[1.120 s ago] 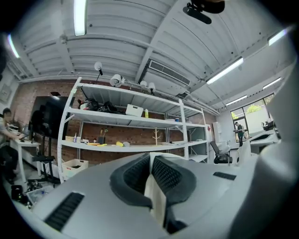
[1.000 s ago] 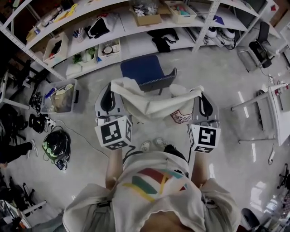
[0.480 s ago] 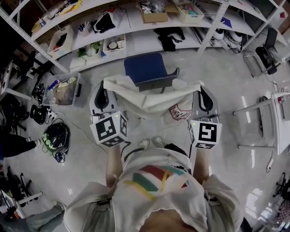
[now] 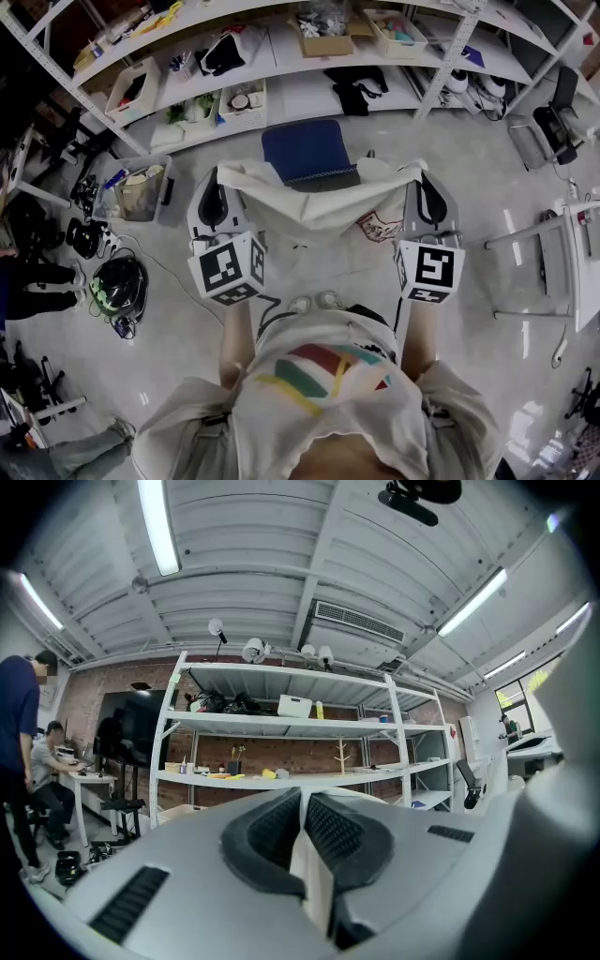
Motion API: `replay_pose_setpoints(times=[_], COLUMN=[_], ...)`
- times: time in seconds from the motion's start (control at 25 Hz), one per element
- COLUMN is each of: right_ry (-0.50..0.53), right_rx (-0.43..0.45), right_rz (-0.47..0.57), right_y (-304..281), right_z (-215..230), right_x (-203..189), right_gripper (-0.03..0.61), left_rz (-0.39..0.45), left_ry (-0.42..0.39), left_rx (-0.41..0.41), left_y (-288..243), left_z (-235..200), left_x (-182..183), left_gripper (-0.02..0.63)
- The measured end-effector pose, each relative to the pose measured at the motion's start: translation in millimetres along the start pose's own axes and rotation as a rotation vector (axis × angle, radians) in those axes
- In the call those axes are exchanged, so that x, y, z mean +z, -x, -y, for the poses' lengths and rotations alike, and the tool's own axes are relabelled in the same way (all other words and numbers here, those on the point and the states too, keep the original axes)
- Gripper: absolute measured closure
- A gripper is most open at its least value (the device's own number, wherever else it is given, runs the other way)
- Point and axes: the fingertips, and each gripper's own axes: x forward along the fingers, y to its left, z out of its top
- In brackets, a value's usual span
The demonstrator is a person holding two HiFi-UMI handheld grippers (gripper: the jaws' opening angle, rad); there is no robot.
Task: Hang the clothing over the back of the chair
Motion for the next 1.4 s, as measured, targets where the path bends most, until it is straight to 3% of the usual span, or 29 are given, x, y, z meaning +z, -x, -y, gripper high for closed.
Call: replay_pose_setpoints(times=[0.24,0.4,0.64,1.04,1.28,1.4], right_ry=[0.001,0.042,0.136,0.214,0.263,0.286], right_rx=[-0.008,-0.001,-0.006,-0.033,-0.034,-0.027], right_rz=[-0.009,0.024,0.144,0.384,0.447,0.454], right_y=[-11.3,-23.9,-43.7,-71.6,-94.2,-112.2], right_z=[13.9,21.7,47.5,94.1,112.6,114.7], right_x=[1.4,19.2,79.2,194.7,244.2,256.7], right_gripper=[0.571,0.572,0.571,0.571,0.571,0.571], left_rz=[-0.013,0.016,0.161,0.363,0.399,0.383], left_ry=[-0.006,-0.004,-0.043,-0.182,-0.241,-0.247], left_rx=[0.018,0.004,-0.002,0.008,0.001,0.016], left_y=[-5.1,-25.4,-43.2,-64.4,-88.0,-101.0], left_z=[1.2,-1.7,-7.8,-15.9,-14.5,-19.7], left_x=[2.0,26.1,93.6,201.7,251.3,256.1], left_gripper=[0.597,0.597,0.597,0.597,0.597,0.597])
